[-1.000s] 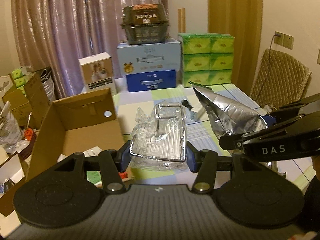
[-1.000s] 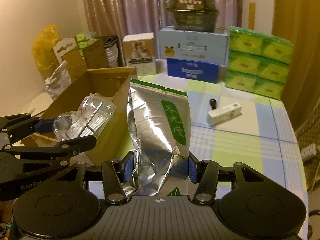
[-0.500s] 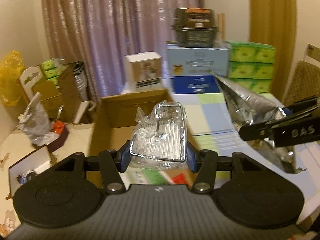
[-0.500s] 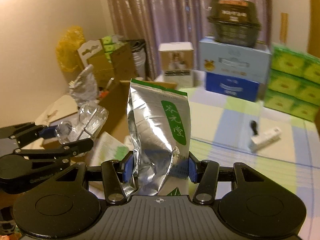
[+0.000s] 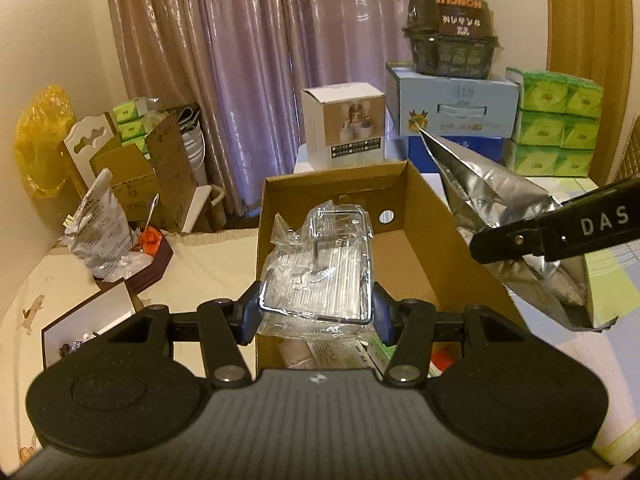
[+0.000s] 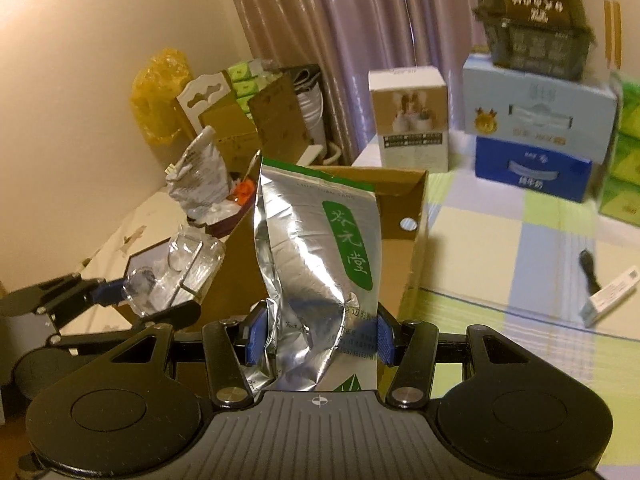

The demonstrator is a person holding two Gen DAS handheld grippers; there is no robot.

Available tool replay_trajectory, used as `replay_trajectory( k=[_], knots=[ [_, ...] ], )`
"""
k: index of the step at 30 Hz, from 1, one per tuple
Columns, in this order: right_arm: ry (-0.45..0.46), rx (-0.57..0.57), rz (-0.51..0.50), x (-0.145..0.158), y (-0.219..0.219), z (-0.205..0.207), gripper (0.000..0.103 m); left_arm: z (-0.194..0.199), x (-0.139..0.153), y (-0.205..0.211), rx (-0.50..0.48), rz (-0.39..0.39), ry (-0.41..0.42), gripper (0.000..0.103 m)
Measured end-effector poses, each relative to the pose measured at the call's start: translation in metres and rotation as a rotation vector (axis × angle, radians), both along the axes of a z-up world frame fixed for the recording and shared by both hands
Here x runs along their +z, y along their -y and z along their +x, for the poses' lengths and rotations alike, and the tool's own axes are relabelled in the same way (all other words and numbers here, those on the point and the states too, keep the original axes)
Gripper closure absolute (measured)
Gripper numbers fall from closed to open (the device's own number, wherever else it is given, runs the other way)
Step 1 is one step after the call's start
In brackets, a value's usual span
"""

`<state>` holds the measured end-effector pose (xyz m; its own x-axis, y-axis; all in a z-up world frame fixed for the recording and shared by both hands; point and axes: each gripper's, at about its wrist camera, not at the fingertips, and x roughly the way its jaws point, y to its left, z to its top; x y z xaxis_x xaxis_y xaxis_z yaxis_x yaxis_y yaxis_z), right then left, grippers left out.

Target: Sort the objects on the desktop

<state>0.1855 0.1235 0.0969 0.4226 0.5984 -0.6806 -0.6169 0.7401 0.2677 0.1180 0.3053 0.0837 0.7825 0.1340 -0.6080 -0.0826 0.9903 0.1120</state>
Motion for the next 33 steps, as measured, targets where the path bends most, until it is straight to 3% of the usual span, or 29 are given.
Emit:
replay_trajectory(
  k=[15, 20, 28, 30, 33],
  knots=[
    [-0.05, -0.027, 0.01, -0.024, -0.016, 0.029, 0.053, 0.031, -0.028, -0.008, -0.017, -0.027, -0.048, 0.054],
    [-0.058, -0.038, 0.015, -0.029, -0.018, 0.034, 0.053, 0.041, -0.03, -0.017, -0.013, -0.092, -0.029, 0.051],
    [-0.097, -0.045, 0.03, -0.034, -0.021, 0.038, 0.052, 0.039, -0.026, -0.024, 0.008, -0.076, -0.007, 0.052],
    [-0.109, -0.046, 0.052, -0.036, -0.02, 0.038, 0.043, 0.037, -0.026, -0.025, 0.013, -0.08, -0.006, 0.051],
    [-0.09, -0.056, 0.074, -0.032, -0.017, 0.035, 0.041, 0.033, -0.026, -0.025, 0.019, -0.074, -0.008, 0.051]
  ],
)
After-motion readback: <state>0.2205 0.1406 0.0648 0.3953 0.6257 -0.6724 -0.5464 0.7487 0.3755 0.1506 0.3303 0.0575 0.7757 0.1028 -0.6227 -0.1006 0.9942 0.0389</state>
